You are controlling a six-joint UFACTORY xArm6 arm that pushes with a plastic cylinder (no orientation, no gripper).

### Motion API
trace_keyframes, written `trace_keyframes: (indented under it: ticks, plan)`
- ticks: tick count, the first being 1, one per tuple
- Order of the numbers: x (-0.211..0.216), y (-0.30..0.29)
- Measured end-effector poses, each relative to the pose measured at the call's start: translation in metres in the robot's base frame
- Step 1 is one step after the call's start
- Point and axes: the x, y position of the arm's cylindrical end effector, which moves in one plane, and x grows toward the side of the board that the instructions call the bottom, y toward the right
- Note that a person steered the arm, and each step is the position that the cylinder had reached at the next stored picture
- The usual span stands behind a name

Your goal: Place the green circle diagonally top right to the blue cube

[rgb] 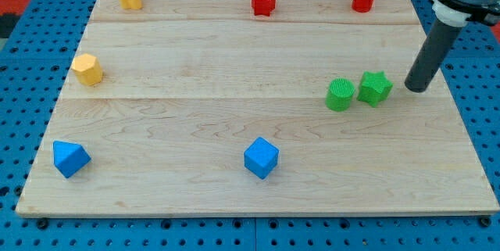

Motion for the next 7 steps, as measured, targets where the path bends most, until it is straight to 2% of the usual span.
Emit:
trace_keyframes:
  ticks: [7]
  plan:
    - [-0.017, 0.009]
